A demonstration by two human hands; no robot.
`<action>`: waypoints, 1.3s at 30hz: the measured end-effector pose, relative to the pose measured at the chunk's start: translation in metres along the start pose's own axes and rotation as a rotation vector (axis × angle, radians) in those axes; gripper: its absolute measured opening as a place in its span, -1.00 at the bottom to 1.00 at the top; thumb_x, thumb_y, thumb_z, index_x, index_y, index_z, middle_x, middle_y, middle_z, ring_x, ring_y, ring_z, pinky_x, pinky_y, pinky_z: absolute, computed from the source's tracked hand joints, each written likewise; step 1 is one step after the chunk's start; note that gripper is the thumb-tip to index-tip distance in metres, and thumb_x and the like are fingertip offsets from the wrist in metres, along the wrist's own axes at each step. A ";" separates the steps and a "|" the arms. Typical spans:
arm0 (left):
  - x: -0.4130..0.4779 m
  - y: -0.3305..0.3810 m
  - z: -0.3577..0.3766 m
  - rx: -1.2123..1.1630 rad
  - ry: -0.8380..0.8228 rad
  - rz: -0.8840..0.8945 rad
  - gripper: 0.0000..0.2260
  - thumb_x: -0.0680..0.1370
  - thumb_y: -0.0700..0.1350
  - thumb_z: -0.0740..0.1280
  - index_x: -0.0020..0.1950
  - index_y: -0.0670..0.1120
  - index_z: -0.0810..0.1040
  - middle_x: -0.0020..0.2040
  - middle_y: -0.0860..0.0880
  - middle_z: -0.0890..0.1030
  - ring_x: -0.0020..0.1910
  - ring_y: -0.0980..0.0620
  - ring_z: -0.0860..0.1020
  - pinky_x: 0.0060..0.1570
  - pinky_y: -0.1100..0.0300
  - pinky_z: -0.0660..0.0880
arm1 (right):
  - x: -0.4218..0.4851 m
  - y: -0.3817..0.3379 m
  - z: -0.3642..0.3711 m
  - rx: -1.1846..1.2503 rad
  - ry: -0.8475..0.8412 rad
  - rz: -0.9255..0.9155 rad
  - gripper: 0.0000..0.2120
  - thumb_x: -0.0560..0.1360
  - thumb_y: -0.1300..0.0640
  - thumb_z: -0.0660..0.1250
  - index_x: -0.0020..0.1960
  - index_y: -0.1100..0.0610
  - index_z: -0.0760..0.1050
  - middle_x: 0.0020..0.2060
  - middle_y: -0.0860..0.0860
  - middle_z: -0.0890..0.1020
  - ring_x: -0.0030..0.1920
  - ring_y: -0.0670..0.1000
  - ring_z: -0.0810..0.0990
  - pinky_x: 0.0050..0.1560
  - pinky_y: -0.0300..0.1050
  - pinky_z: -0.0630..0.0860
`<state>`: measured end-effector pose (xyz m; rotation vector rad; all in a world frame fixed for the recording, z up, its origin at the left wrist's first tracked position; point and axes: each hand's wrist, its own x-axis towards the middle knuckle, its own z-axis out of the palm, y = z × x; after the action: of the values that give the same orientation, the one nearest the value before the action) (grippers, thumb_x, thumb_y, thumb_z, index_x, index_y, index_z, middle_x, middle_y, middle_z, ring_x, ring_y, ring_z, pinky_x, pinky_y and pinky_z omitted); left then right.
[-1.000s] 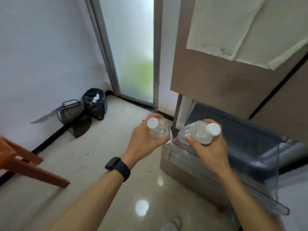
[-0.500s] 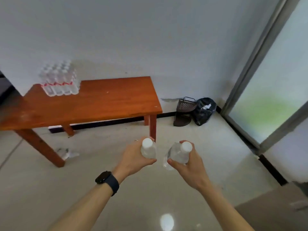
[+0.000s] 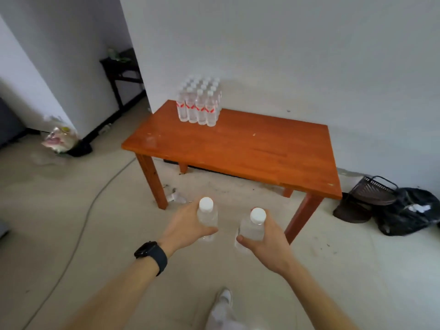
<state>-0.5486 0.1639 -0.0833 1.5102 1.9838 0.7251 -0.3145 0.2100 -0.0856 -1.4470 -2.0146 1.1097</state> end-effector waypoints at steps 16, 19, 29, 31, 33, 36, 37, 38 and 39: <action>0.253 -0.087 -0.088 -0.157 0.114 -0.210 -0.37 0.25 0.21 0.58 0.24 0.24 0.40 0.08 0.21 0.59 0.12 0.13 0.57 0.11 0.00 0.59 | 0.296 -0.057 0.060 -0.042 -0.176 -0.019 -0.34 0.36 -0.09 0.56 0.30 -0.10 0.26 0.11 -0.14 0.49 0.08 -0.04 0.49 0.04 -0.10 0.43; 0.305 -0.103 -0.107 -0.153 0.121 -0.226 -0.36 0.26 0.18 0.60 0.25 0.17 0.41 0.08 0.19 0.58 0.11 0.11 0.57 0.10 0.05 0.57 | 0.353 -0.072 0.075 -0.072 -0.192 -0.028 -0.32 0.36 -0.07 0.57 0.34 -0.05 0.29 0.13 -0.12 0.49 0.09 -0.02 0.50 0.04 -0.10 0.43; 0.517 -0.190 -0.179 -0.086 -0.014 -0.209 -0.37 0.37 0.08 0.60 0.35 0.05 0.42 0.17 0.10 0.58 0.16 0.04 0.56 0.07 0.17 0.49 | 0.553 -0.118 0.156 -0.014 -0.124 0.129 -0.25 0.34 -0.05 0.59 0.38 -0.06 0.25 0.21 -0.09 0.52 0.20 0.02 0.54 0.20 0.08 0.56; 0.556 -0.203 -0.195 -0.080 -0.040 -0.220 -0.38 0.38 0.07 0.60 0.35 0.06 0.41 0.19 0.09 0.57 0.18 0.03 0.55 0.14 0.10 0.51 | 0.590 -0.131 0.170 -0.043 -0.117 0.156 -0.28 0.34 -0.08 0.59 0.35 -0.08 0.27 0.23 -0.11 0.52 0.22 0.01 0.54 0.22 0.05 0.56; 0.596 -0.215 -0.210 -0.063 -0.084 -0.213 -0.34 0.35 0.04 0.62 0.36 0.06 0.40 0.21 0.09 0.56 0.20 0.04 0.53 0.20 0.04 0.52 | 0.626 -0.144 0.182 -0.065 -0.077 0.171 -0.27 0.34 -0.10 0.59 0.39 -0.08 0.29 0.32 -0.11 0.48 0.31 0.02 0.49 0.30 0.06 0.50; 0.647 -0.228 -0.226 -0.047 -0.146 -0.171 -0.31 0.31 0.03 0.64 0.34 0.07 0.40 0.19 0.09 0.57 0.19 0.02 0.55 0.20 0.00 0.56 | 0.672 -0.156 0.192 -0.059 0.004 0.206 -0.29 0.38 -0.08 0.56 0.43 -0.05 0.32 0.42 -0.05 0.38 0.40 0.06 0.40 0.35 0.07 0.43; 0.662 -0.233 -0.228 -0.045 -0.162 -0.160 -0.32 0.31 0.01 0.64 0.34 0.07 0.41 0.18 0.09 0.57 0.19 0.02 0.55 0.19 0.00 0.57 | 0.685 -0.159 0.196 -0.064 0.018 0.210 -0.32 0.39 -0.06 0.55 0.43 -0.04 0.33 0.41 -0.03 0.39 0.39 0.07 0.41 0.33 0.05 0.44; 0.676 -0.236 -0.230 -0.045 -0.172 -0.150 -0.34 0.32 0.00 0.63 0.33 0.08 0.41 0.17 0.09 0.58 0.17 0.03 0.56 0.17 0.01 0.58 | 0.698 -0.161 0.199 -0.065 0.024 0.207 -0.34 0.40 -0.03 0.54 0.42 -0.03 0.35 0.40 -0.03 0.41 0.37 0.07 0.43 0.32 0.02 0.45; 0.689 -0.240 -0.231 -0.050 -0.178 -0.141 -0.36 0.32 0.00 0.63 0.32 0.08 0.42 0.16 0.10 0.58 0.16 0.04 0.57 0.16 0.03 0.59 | 0.711 -0.162 0.203 -0.094 0.025 0.191 -0.37 0.41 -0.01 0.53 0.40 -0.03 0.36 0.38 -0.04 0.43 0.37 0.05 0.42 0.31 -0.03 0.44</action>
<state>-1.0292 0.7550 -0.1517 1.3418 1.9019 0.5579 -0.8182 0.7702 -0.1553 -1.7228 -1.9679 1.0780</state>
